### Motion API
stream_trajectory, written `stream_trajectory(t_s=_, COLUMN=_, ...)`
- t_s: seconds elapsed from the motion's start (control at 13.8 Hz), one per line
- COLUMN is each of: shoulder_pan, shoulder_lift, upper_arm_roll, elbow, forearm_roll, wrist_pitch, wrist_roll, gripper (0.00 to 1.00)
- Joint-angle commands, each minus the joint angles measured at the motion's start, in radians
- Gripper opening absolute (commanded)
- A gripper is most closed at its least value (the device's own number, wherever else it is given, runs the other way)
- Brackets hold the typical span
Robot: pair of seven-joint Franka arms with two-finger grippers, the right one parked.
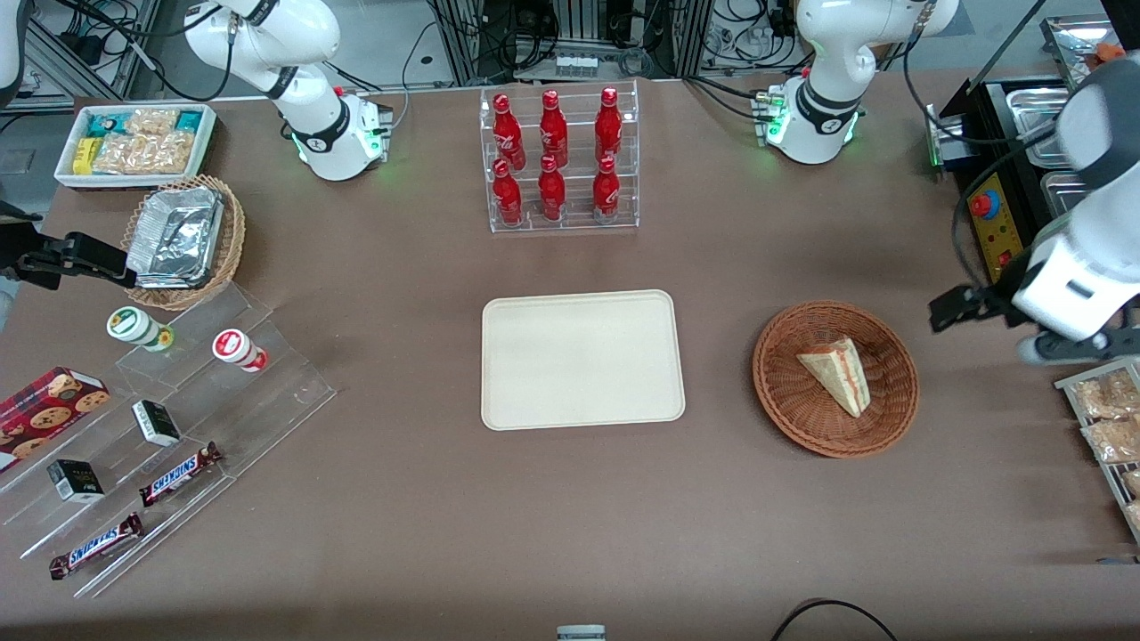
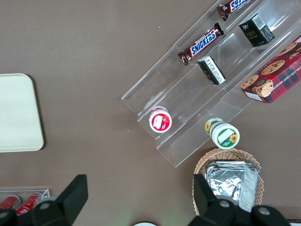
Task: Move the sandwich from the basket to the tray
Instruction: 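Move the left gripper over the wrapped sandwich in the wicker basket, then lower the left gripper and close it on the sandwich's wrapped edge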
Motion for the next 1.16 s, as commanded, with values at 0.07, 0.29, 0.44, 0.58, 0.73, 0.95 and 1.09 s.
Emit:
stream_trajectory(t_s=0.07, shoulder_pan=-0.003, shoulder_lift=-0.057, upper_arm_roll=-0.011, elbow=-0.27, forearm_roll=0.013, wrist_pitch=0.307, wrist_roll=-0.266, gripper=1.0)
stream_trajectory(t_s=0.29, shoulder_pan=-0.018, shoulder_lift=-0.077, upper_arm_roll=-0.025, elbow=-0.48, forearm_roll=0.013, wrist_pitch=0.597, wrist_roll=-0.472, gripper=1.0)
stream_trajectory(t_s=0.44, shoulder_pan=-0.06, shoulder_lift=-0.039, upper_arm_roll=-0.026, elbow=-0.526, forearm_roll=0.016, wrist_pitch=0.635, wrist_roll=-0.507, gripper=1.0)
stream_trajectory(t_s=0.58, shoulder_pan=-0.063, shoulder_lift=-0.019, upper_arm_roll=-0.026, elbow=-0.563, forearm_roll=0.016, wrist_pitch=0.7, wrist_roll=-0.509, gripper=1.0)
stream_trajectory(t_s=0.73, shoulder_pan=-0.063, shoulder_lift=0.023, upper_arm_roll=-0.025, elbow=-0.576, forearm_roll=0.016, wrist_pitch=0.734, wrist_roll=-0.509, gripper=1.0)
stream_trajectory(t_s=0.95, shoulder_pan=-0.058, shoulder_lift=0.055, upper_arm_roll=-0.022, elbow=-0.577, forearm_roll=0.016, wrist_pitch=0.739, wrist_roll=-0.507, gripper=1.0)
stream_trajectory(t_s=1.09, shoulder_pan=-0.057, shoulder_lift=0.078, upper_arm_roll=-0.018, elbow=-0.576, forearm_roll=0.016, wrist_pitch=0.763, wrist_roll=-0.507, gripper=1.0)
